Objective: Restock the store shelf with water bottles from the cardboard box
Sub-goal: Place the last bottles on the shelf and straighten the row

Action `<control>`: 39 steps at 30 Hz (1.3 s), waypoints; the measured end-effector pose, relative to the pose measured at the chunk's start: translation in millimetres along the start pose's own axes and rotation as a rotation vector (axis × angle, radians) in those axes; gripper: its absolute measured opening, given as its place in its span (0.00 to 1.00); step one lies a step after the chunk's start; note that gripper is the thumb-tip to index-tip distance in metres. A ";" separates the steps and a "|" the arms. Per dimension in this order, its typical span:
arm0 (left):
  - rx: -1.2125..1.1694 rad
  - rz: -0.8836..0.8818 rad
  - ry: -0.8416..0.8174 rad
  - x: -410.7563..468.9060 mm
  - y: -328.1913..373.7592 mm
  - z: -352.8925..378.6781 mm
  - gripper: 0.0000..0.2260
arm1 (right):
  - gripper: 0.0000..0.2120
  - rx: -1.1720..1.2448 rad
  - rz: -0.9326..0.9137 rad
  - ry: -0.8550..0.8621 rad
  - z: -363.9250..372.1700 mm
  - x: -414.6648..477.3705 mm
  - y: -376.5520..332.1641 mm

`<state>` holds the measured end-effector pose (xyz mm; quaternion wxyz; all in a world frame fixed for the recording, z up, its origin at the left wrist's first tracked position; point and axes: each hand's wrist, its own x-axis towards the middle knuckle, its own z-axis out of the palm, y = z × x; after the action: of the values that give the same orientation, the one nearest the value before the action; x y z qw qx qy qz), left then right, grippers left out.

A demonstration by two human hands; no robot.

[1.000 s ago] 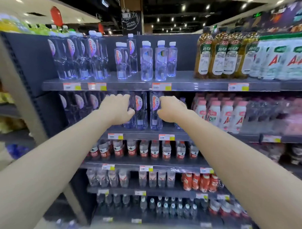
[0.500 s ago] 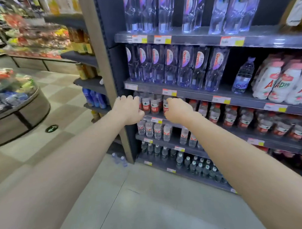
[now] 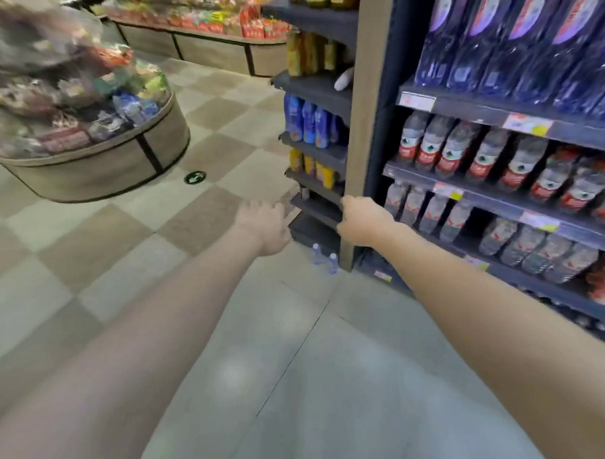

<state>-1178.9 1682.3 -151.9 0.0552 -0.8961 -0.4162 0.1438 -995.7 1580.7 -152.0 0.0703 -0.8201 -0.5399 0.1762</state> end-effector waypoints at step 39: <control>0.108 0.479 -0.493 573.4 -63.5 372.6 0.26 | 0.18 0.318 0.867 -0.383 355.4 480.0 57.8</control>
<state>-987.5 2152.5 -614.4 -0.0351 -0.9025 -0.1865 0.3867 -905.3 1967.5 -601.7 0.0142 -0.9011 -0.1190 0.4168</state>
